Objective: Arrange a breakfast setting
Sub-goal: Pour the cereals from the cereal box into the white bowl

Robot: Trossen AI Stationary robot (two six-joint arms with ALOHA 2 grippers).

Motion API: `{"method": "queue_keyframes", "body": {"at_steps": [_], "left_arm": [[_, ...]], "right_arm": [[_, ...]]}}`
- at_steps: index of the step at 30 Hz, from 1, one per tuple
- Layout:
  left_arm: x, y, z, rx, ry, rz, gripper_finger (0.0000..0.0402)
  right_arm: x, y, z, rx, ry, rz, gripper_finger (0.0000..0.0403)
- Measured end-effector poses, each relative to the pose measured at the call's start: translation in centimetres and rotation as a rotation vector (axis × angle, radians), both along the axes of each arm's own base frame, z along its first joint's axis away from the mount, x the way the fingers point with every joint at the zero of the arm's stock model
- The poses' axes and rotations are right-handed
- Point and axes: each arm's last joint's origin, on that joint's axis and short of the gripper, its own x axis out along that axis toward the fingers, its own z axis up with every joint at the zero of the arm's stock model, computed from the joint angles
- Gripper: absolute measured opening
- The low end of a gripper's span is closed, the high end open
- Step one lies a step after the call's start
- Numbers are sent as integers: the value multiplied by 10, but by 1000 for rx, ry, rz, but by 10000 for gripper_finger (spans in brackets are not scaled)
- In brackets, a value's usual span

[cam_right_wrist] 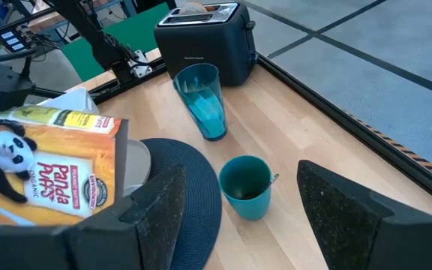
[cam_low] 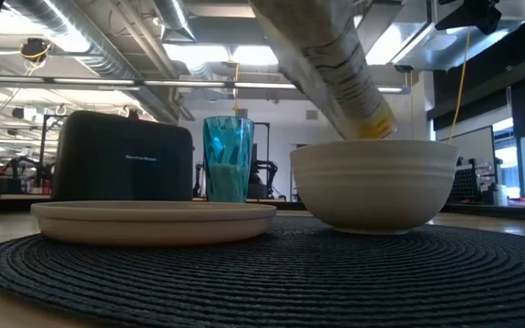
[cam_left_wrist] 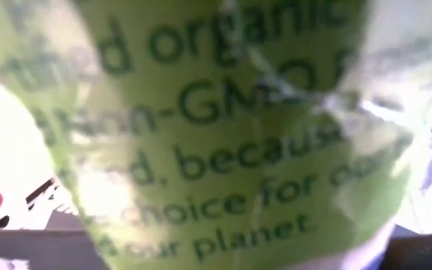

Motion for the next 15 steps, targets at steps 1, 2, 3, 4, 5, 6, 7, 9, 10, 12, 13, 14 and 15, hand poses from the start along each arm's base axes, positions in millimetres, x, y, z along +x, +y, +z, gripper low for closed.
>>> {"method": "queue_keyframes", "body": {"at_steps": [1, 2, 3, 4, 5, 6, 7, 9, 10, 12, 13, 14, 15], "left_arm": [[0, 0, 0, 0, -2, 0, 179], [0, 0, 0, 1, -6, -2, 179], [0, 0, 0, 6, -8, -3, 179], [0, 0, 0, 15, -8, 1, 179], [0, 0, 0, 22, -9, 5, 179], [0, 0, 0, 27, -12, 4, 179], [0, 1, -1, 32, -15, 0, 179], [-1, 1, -1, 39, 1, 13, 179], [0, 1, -1, 34, 8, 24, 179], [1, -1, 0, 33, -25, 15, 179], [1, -2, 0, 38, -24, 10, 179], [-1, -2, 0, 39, -10, 9, 179], [-2, -3, -1, 38, 5, 5, 179]], "right_arm": [[0, 0, 0, -1, 0, 0, 248], [0, 0, 0, -1, 0, 0, 248], [0, 0, 0, -1, 0, 0, 248], [0, 0, 0, -1, 0, 0, 248], [0, 0, 0, -1, 0, 0, 248], [0, 0, 0, -1, 0, 0, 248], [0, 0, 0, -1, 0, 0, 248], [0, 0, 0, -1, 0, 0, 248], [0, 0, 0, 0, 1, 1, 248], [0, 0, 0, 2, 3, 1, 248], [0, 0, -1, 3, 5, 1, 248], [0, 0, -1, 3, 5, 1, 248], [0, 0, -1, 3, 5, 1, 248]]}}
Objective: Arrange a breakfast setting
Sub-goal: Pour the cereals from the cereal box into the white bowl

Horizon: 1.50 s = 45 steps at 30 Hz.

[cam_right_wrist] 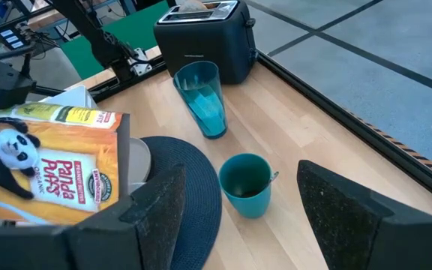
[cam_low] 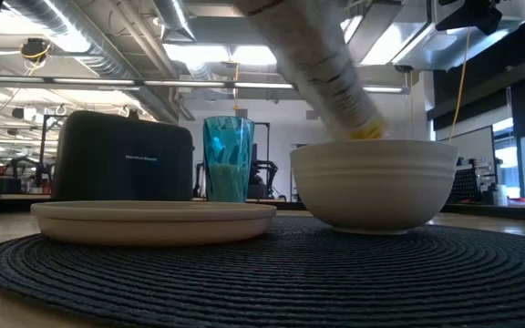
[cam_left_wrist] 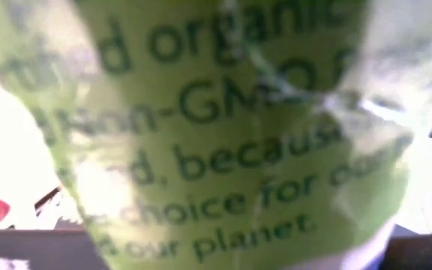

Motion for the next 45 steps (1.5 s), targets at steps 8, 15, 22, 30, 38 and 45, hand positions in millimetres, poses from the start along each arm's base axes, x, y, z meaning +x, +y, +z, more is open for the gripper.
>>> {"method": "queue_keyframes", "body": {"at_steps": [8, 15, 22, 30, 38, 45], "left_arm": [[0, -2, 0, 3, -11, -5, 179], [-2, -2, -1, 13, 1, -27, 179], [1, -4, 1, 28, -47, -19, 179], [2, -7, -5, 27, -30, -58, 179], [-1, -14, -9, 71, -47, -125, 179], [-2, -16, -10, 147, -83, -143, 179]], "right_arm": [[0, 0, 0, 0, 0, 1, 248], [0, 0, 0, 0, 0, 1, 248], [0, 0, 0, 0, -1, 1, 248], [0, 0, 0, 0, 0, 0, 248], [-1, 0, -2, 4, 17, 1, 248], [-1, 0, -2, 14, 16, -3, 248]]}}
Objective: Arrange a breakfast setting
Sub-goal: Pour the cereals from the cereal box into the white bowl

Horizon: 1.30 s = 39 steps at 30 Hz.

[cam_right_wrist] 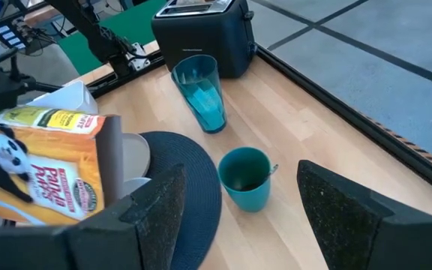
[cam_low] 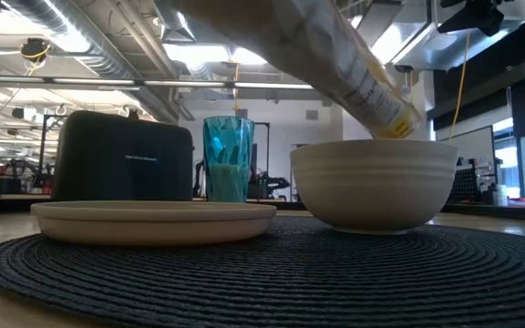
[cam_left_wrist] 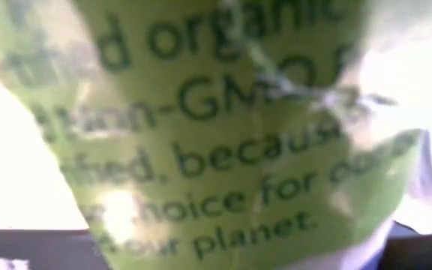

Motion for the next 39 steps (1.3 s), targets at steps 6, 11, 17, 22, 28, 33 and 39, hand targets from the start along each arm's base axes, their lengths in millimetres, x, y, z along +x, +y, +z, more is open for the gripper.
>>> {"method": "queue_keyframes", "body": {"at_steps": [6, 11, 17, 22, 28, 33, 39], "left_arm": [[1, 2, -1, 78, -58, -41, 179], [0, 2, 0, 141, -110, -92, 179], [-13, 4, 13, 306, -177, -128, 179], [-36, 6, 36, 471, -249, -135, 179], [-67, 0, 67, 693, -401, -123, 179], [-87, -5, 91, 921, -566, -118, 179], [-90, 0, 123, 1131, -821, -211, 179]], "right_arm": [[1, 0, 1, 41, -22, -2, 248], [2, 1, 5, 102, -89, 29, 248], [6, 4, 21, 160, -279, 127, 248], [0, 8, 38, 203, -452, 151, 248], [-18, 16, 50, 212, -619, 94, 248], [-34, 24, 59, 155, -724, 116, 248], [-28, 24, 64, 67, -733, 215, 248]]}}
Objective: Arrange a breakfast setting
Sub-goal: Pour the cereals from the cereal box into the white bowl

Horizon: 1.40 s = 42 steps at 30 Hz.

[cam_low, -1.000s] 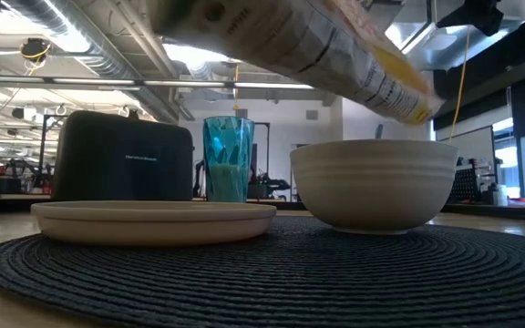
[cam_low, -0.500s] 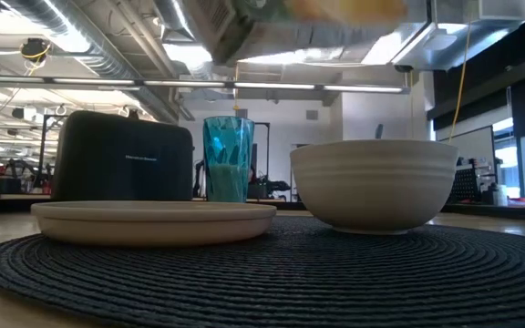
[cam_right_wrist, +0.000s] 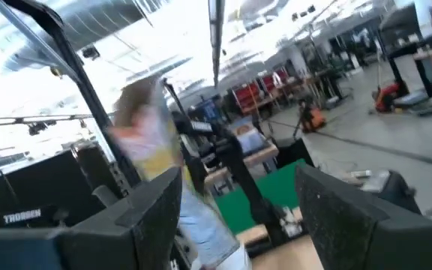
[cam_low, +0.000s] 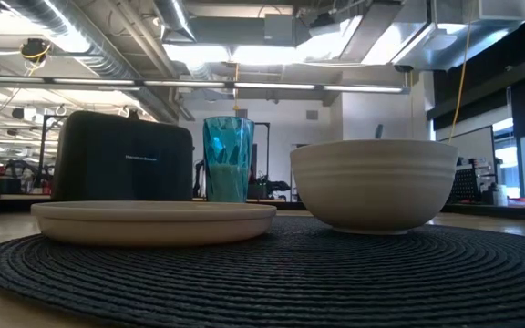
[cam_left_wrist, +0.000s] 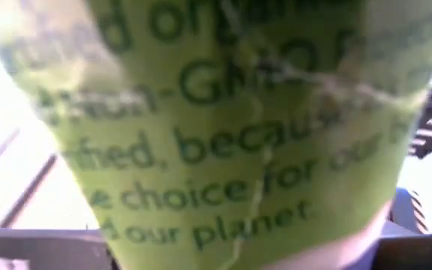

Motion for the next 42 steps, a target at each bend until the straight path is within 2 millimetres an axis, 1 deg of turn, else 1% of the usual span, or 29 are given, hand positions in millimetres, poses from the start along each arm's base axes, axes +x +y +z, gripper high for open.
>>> {"method": "queue_keyframes", "body": {"at_steps": [3, 6, 10, 14, 17, 21, 25, 28, 31, 34, 37, 40, 42], "left_arm": [[6, 10, 13, 85, -83, -59, 179], [12, 23, 23, 165, -137, -85, 179], [21, 47, 30, 223, -187, -108, 179], [32, 88, 38, 203, -256, -91, 179], [38, 122, 39, 171, -288, -88, 179], [52, 162, 31, 125, -309, -119, 179], [66, 192, 15, 56, -281, -160, 179], [75, 207, 6, 30, -279, -167, 178], [85, 215, -2, 22, -277, -189, 178], [87, 218, -5, 36, -269, -208, 178], [86, 220, -5, 85, -261, -224, 178], [85, 227, -4, 100, -275, -238, 178], [81, 237, -3, 104, -281, -271, 178]], "right_arm": [[8, -4, 10, -30, -75, 25, 248], [17, -7, 21, -70, -152, 93, 248], [24, -11, 28, -128, -213, 103, 248], [32, -14, 27, -217, -202, 87, 248], [43, -20, 25, -304, -180, 55, 248], [63, -34, 22, -376, -144, -67, 249], [89, -51, 24, -430, -102, -155, 263], [102, -64, 29, -424, -62, -187, 282], [106, -74, 34, -399, -1, -209, 296], [102, -81, 39, -367, 64, -262, 294], [96, -86, 43, -375, 81, -334, 285], [91, -89, 48, -386, 80, -356, 279], [88, -89, 54, -406, 65, -334, 279]]}}
